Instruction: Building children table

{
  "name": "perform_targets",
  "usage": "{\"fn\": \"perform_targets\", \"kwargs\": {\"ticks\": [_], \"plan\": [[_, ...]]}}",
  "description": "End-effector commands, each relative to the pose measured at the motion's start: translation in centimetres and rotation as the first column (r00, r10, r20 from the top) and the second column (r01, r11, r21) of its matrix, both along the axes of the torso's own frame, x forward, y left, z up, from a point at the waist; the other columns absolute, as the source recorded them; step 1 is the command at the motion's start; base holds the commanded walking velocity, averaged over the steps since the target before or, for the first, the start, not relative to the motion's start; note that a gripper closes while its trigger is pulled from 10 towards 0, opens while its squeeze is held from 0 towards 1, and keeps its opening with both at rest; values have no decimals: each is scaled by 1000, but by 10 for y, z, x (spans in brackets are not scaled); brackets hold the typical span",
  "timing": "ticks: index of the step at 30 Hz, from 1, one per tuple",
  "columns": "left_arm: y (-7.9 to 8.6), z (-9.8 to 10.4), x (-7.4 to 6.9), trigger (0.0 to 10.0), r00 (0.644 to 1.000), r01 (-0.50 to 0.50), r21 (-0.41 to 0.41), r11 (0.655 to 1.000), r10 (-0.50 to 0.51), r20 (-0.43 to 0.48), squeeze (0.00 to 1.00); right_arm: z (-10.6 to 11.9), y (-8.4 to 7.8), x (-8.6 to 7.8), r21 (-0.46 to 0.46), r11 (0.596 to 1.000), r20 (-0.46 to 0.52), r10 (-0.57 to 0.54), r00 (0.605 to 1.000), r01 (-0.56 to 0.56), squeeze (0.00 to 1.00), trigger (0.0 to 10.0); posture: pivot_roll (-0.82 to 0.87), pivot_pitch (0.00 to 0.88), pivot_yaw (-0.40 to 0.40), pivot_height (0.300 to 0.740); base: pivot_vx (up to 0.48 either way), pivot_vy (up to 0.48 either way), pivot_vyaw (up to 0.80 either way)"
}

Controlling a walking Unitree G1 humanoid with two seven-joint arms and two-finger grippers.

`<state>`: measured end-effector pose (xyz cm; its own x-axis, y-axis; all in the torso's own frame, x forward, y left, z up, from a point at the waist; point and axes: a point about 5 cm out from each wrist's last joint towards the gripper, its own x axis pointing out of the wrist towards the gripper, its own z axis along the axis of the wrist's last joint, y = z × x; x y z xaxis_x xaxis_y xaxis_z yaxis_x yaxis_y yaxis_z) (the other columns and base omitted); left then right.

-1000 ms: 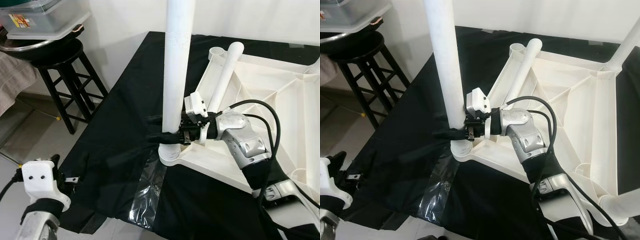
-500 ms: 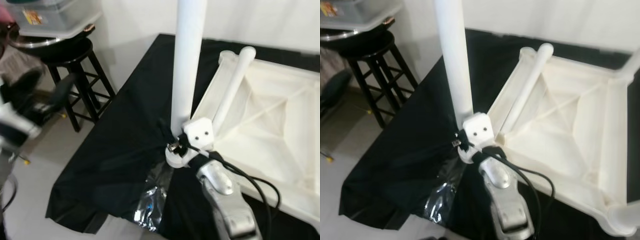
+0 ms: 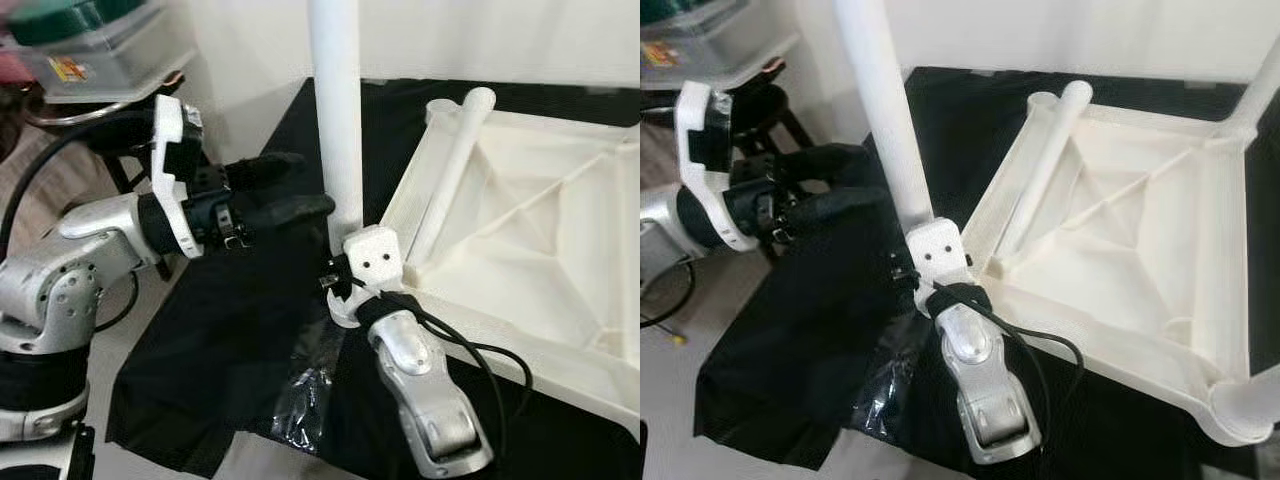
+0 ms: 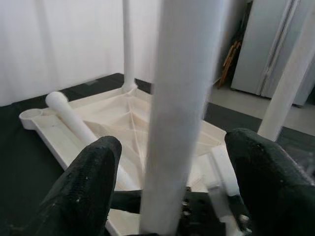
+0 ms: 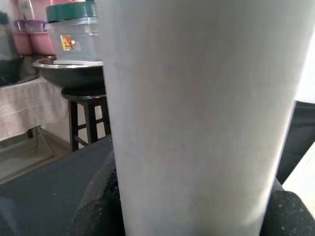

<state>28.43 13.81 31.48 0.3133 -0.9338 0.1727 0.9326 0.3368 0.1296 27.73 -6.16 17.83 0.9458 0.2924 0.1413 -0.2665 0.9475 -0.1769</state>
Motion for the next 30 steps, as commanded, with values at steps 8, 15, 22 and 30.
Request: {"fn": "perform_targets", "kwargs": {"ticks": [8,15,22,30], "plan": [[-27,15,30,10000,999,30,47,998,-31,33,0,-68,-13,2,-76,989,-292,-145,945,128,0,10000,24,105,113,740,0,0,0],[-31,20,38,8863,999,25,-1,1000,-25,28,0,-65,-12,3,-65,989,-286,-144,947,131,0,10000,11,106,119,740,0,0,0],[-36,19,31,0,993,119,-21,993,-119,-10,0,-63,-16,5,-66,988,-278,-152,949,139,0,10000,-6,104,115,740,0,0,0],[-37,19,33,0,986,161,-30,986,-162,-40,0,-49,-18,15,-47,994,-218,-103,970,95,0,10000,-15,95,121,740,0,0,0]]}}
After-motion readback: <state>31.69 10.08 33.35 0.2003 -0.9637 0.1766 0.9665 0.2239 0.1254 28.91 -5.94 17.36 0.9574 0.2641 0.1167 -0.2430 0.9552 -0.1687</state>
